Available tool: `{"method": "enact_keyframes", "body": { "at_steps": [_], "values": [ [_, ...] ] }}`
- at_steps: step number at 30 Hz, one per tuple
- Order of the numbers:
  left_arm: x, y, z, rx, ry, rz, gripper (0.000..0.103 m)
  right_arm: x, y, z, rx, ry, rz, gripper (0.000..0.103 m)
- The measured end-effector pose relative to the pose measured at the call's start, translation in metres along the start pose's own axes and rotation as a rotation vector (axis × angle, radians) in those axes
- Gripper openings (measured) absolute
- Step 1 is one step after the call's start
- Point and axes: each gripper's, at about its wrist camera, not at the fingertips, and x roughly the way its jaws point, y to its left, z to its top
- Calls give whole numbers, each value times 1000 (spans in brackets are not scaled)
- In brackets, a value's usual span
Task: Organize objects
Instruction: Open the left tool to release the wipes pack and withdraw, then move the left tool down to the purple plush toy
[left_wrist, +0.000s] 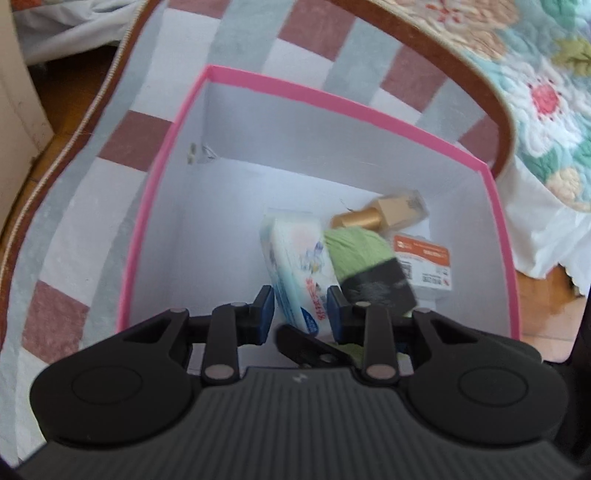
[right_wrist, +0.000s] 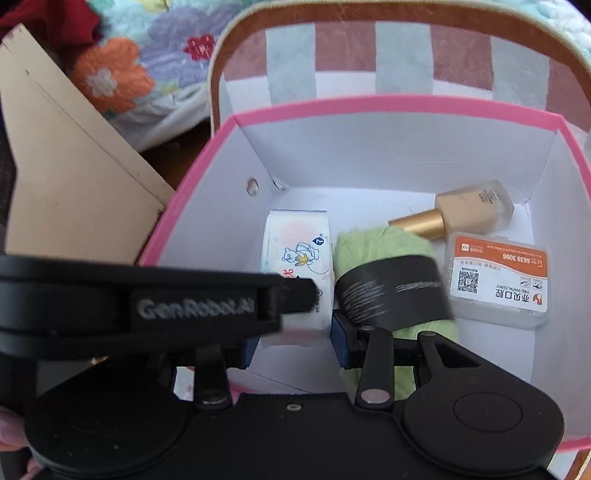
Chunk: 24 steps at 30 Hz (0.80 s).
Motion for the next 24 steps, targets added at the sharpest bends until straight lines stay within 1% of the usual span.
{"method": "enact_keyframes", "body": {
  "at_steps": [1, 3, 6, 7, 10, 13, 16, 18, 19, 21, 24],
  "values": [
    [-3, 1, -1, 6, -16, 13, 30, 0, 0, 0, 1, 7, -1, 46],
    [-11, 2, -1, 33, -21, 25, 31, -7, 0, -1, -10, 7, 17, 54],
    [-33, 5, -4, 46, -25, 26, 38, -29, 6, -5, -85, -9, -10, 57],
    [-42, 5, -5, 51, -35, 7, 40, -38, 8, -7, -102, -22, -23, 57],
    [-75, 6, -9, 75, -57, -60, 43, -68, 8, -9, -103, -43, -5, 57],
    [-109, 4, -15, 112, -65, -86, 46, -100, 13, -14, -112, -68, 21, 57],
    [-136, 2, -24, 153, -43, -86, 51, -125, 26, -22, -145, -67, 4, 57],
    [-147, 4, -29, 171, -21, -85, 52, -139, 36, -28, -154, -62, -2, 57],
    [-152, 6, -32, 173, -17, -69, 52, -146, 39, -31, -153, -58, 6, 57],
    [-159, 13, -40, 169, -10, -43, 52, -156, 47, -37, -149, -47, 25, 58],
    [-170, 27, -50, 130, 0, -47, 52, -169, 61, -48, -187, -54, 22, 62]
  ]
}}
